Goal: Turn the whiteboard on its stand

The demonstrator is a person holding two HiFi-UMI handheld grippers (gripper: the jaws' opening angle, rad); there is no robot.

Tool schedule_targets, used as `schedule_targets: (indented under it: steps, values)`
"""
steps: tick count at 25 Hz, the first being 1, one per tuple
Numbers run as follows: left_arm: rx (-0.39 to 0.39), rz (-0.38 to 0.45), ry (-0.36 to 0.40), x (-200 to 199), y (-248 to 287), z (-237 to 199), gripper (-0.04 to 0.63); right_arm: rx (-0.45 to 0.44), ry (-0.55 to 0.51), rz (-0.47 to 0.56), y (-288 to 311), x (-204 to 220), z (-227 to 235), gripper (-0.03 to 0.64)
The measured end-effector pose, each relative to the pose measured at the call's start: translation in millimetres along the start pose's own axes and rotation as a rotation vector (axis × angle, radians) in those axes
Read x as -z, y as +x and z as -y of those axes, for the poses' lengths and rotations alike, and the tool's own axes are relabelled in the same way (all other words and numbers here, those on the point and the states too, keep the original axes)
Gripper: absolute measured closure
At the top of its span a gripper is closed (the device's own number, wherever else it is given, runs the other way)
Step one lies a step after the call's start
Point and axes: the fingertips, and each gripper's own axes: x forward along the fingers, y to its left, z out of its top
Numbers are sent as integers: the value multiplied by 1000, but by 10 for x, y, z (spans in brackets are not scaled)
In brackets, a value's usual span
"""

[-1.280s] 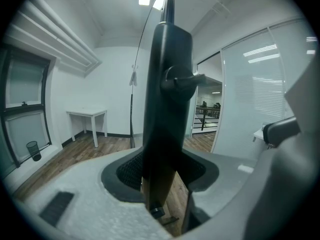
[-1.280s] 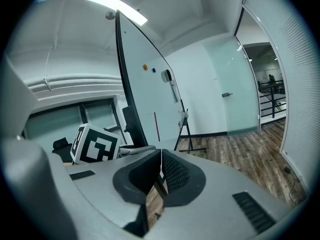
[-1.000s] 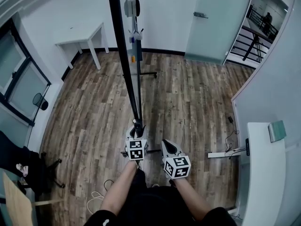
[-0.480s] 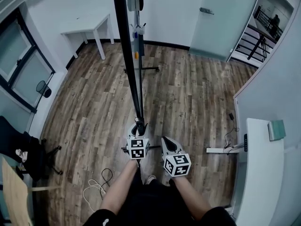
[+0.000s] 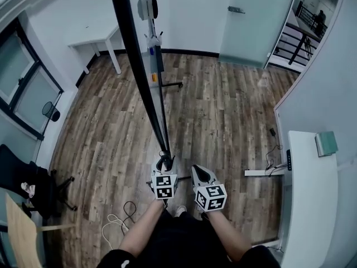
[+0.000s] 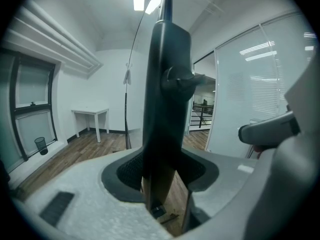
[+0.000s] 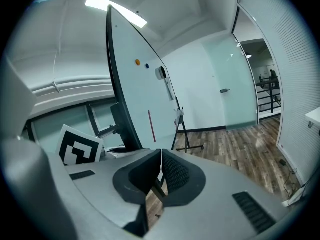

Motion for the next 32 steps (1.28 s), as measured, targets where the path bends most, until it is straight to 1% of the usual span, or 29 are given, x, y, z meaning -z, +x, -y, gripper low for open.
schedule_targets:
  steps: [6,10,16,19,24,27,32]
  values:
    - [9,-5,0,63,-147,192,403,7,-3,-5,-131,71,-11,603]
    - [1,3,2,110,-221,261,403,15,-4,-8,-154,90,-23,601]
    - [9,-5,-6,164,-308,353,402,29,8,-9,-220,135,-10,601]
    - [9,4,-6,175,-350,430,402,35,16,-7,-259,162,33,601]
    - [6,9,-9,170,-388,439,400,43,13,-14,-303,207,12,601]
    - [8,3,-23,187,-399,435,396,47,10,-14,-344,221,6,601]
    - [14,-5,-28,247,-555,448,390,61,11,1,-421,173,0,601]
